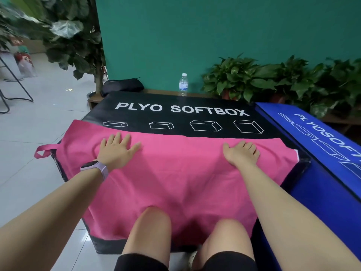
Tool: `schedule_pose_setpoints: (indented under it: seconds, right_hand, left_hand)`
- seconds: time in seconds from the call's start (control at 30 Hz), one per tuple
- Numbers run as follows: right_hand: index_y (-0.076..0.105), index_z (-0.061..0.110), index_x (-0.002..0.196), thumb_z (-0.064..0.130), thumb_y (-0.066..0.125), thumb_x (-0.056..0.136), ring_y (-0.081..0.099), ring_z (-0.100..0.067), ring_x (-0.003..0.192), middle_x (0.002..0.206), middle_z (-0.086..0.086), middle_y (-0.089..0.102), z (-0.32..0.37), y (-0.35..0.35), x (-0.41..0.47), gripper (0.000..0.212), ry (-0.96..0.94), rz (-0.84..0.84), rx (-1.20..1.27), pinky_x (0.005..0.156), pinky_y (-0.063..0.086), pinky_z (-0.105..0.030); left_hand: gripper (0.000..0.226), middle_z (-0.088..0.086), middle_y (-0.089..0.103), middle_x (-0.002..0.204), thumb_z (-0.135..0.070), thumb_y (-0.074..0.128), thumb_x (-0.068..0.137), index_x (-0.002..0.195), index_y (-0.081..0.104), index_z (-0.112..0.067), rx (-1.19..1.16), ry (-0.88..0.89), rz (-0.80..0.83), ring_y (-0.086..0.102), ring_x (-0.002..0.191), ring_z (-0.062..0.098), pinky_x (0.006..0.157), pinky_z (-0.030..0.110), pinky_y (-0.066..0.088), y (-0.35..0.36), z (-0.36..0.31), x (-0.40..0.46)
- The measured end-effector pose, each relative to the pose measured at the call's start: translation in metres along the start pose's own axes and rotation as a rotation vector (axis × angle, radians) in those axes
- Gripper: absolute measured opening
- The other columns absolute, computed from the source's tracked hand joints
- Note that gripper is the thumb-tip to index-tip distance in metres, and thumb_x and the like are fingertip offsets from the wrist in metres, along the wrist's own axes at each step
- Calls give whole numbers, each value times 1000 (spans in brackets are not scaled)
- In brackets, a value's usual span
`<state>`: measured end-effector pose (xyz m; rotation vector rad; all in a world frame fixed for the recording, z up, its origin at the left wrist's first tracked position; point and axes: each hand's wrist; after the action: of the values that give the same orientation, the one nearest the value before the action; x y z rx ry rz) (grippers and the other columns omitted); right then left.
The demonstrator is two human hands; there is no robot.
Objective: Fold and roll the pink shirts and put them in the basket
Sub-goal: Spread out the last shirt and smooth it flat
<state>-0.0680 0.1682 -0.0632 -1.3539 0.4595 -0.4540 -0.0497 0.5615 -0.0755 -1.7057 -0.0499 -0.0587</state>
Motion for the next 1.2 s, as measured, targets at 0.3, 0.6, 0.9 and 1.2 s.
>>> schedule_pose_setpoints:
  seconds: [0.3,0.6,0.9,1.2]
  right_hand:
    - [19,7,159,84,24,87,9,-31,154,166,-17,18,-9,-1,31,106,-61,-18,-42,124,8,-50]
    - [12,8,161,87,20,86,6,-29,156,168,-15,10,19,-3,80,110,-92,36,-57,125,7,-47]
    - [26,7,158,85,25,85,19,-32,152,163,-17,26,52,1,135,106,-150,-60,-16,122,16,-48]
    - [55,6,127,65,48,85,49,-36,122,127,-17,57,74,2,167,73,-250,-268,53,105,35,-49]
  left_hand:
    - [80,7,15,166,-77,20,93,157,23,-29,18,-95,28,12,152,30,120,48,11,-2,-14,29]
    - [82,7,2,169,-76,22,94,160,14,-29,29,-131,109,2,155,29,123,48,5,-8,-21,82]
    - [81,9,21,165,-76,21,90,154,29,-26,45,-117,-11,17,150,31,119,51,15,7,-18,140]
    - [25,21,58,96,-31,50,86,87,53,-7,79,48,-362,53,92,39,78,46,42,0,-37,160]
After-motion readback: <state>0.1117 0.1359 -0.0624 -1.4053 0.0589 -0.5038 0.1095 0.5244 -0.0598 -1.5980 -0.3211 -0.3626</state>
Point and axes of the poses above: each hand's wrist, its own x-axis towards the middle knuckle, its own y-axis out of the palm, z = x × y
